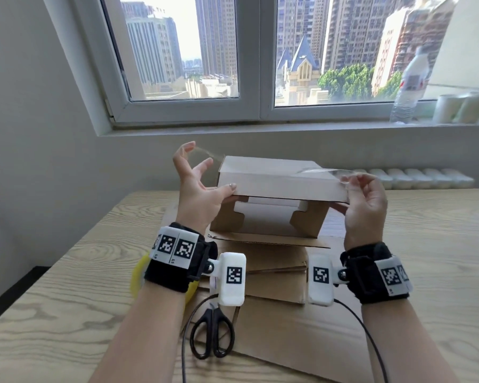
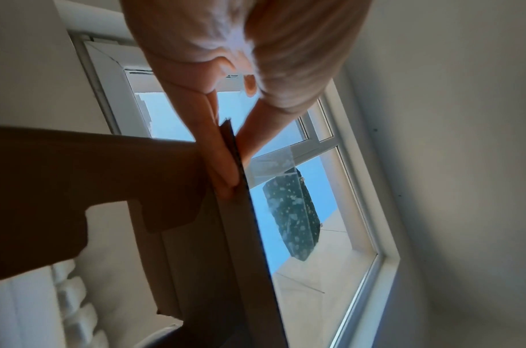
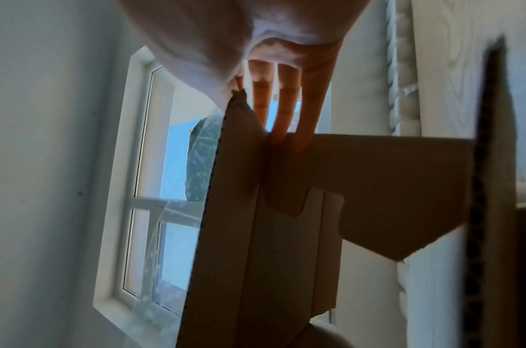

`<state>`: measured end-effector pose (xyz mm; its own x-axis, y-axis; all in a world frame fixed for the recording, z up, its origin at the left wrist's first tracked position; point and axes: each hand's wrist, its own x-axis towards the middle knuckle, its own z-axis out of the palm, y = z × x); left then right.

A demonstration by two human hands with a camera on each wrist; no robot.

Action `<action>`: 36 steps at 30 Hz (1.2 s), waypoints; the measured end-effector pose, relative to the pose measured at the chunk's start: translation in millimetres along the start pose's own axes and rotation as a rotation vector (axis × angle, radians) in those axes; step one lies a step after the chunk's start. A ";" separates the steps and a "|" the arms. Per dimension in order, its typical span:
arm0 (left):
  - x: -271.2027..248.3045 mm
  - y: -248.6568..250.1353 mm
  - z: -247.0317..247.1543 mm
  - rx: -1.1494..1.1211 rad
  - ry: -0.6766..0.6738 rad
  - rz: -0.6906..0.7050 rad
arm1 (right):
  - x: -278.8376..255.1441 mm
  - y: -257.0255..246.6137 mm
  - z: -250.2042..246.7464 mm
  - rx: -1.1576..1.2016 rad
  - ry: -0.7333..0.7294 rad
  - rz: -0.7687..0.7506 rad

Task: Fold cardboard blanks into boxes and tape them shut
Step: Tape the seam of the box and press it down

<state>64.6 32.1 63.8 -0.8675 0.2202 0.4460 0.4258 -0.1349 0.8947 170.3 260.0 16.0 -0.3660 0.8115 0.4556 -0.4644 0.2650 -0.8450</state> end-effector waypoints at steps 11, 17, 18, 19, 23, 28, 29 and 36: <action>-25.9 102.2 37.9 -0.298 0.034 -0.040 | 2.0 -143.3 -45.2 0.254 -0.033 -0.052; -33.9 143.1 37.6 -0.374 -0.037 -0.143 | -1.3 -194.2 -55.0 0.291 -0.144 0.011; -34.0 146.5 36.6 -0.374 -0.077 -0.173 | -1.6 -196.7 -53.1 0.242 -0.148 0.003; -34.2 148.4 36.2 -0.370 -0.121 -0.198 | -1.8 -196.2 -50.4 0.169 -0.145 -0.015; -30.0 150.2 39.9 -0.316 -0.232 -0.233 | -5.5 -171.7 -38.8 -0.185 -0.005 -0.234; -5.8 153.4 49.3 -0.131 -0.272 -0.277 | -16.6 -146.5 -30.2 -0.403 0.254 -0.460; -1.0 153.0 50.4 -0.106 -0.268 -0.277 | -18.0 -143.4 -28.6 -0.402 0.275 -0.468; 1.3 110.0 38.3 0.370 -0.130 0.033 | -13.7 -133.6 -25.0 -0.228 0.354 -0.441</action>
<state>120.2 54.5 163.7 -0.8217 0.3458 0.4530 0.5379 0.2083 0.8168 257.5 226.5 115.7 0.1302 0.7131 0.6889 -0.3126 0.6889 -0.6540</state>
